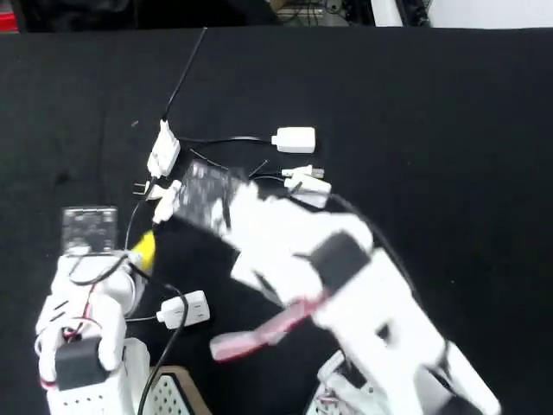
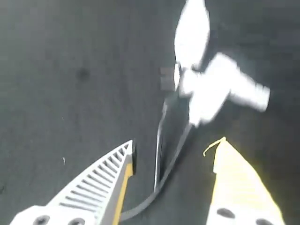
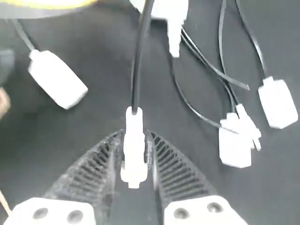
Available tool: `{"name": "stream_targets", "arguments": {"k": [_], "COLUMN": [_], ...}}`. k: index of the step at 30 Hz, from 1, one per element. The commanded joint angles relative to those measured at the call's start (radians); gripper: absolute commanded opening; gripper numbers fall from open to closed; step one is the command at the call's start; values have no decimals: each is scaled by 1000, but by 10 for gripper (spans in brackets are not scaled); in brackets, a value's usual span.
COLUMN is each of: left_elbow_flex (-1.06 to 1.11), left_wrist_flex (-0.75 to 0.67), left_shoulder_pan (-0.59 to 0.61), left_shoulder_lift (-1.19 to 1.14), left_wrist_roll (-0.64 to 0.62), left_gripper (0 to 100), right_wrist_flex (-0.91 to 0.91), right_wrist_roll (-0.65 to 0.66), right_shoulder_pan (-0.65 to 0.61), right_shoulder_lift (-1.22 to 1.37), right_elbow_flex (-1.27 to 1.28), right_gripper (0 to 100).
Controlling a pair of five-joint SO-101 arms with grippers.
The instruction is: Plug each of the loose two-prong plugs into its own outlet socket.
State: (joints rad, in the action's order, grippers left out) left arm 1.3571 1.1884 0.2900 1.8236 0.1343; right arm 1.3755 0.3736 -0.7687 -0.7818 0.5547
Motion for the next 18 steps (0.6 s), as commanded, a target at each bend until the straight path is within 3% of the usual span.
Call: {"name": "stream_targets", "arguments": {"k": [1, 5, 13, 18], "left_elbow_flex": [-88, -90, -160, -156], "left_wrist_flex": [-60, -118, -133, -117], "left_shoulder_pan": [-62, -228, -499, -549], "left_shoulder_lift": [2, 2, 2, 2], "left_wrist_roll": [-176, -247, -247, -232], "left_gripper": [278, 278, 278, 279], "right_wrist_flex": [-143, -316, -385, -390], "right_wrist_roll": [-63, -66, -35, -31], "right_shoulder_pan": [-92, -143, -141, -130], "right_shoulder_lift": [-179, -271, -251, -245], "right_elbow_flex": [125, 294, 375, 378], "right_gripper": [11, 11, 11, 11]}}
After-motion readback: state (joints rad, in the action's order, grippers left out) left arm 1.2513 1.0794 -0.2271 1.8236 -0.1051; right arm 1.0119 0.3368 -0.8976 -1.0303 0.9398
